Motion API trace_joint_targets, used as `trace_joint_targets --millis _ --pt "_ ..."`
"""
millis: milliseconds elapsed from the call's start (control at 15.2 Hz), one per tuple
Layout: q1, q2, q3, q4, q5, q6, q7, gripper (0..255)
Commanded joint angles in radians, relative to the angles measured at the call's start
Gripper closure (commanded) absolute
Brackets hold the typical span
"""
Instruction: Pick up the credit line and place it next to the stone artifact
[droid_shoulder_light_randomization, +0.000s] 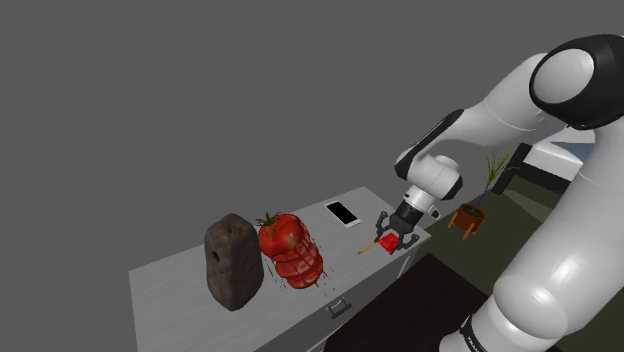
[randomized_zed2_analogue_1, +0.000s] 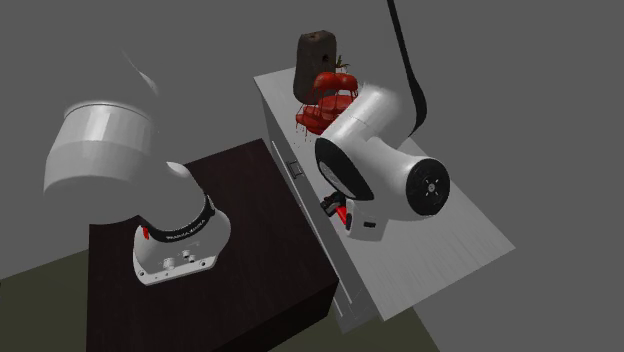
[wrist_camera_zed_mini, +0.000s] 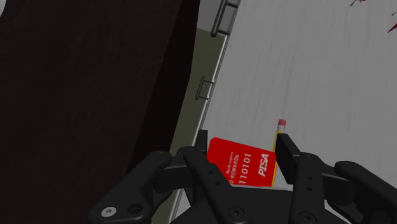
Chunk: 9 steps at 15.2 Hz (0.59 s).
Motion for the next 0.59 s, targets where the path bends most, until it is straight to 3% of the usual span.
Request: trace_joint_targets --millis 0,528 --pt "0.0 -0.034 -0.006 -0.003 -0.032 -0.017 0.034 255" --pt "-0.011 -0.168 -0.017 -0.016 -0.145 -0.09 0.152 255"
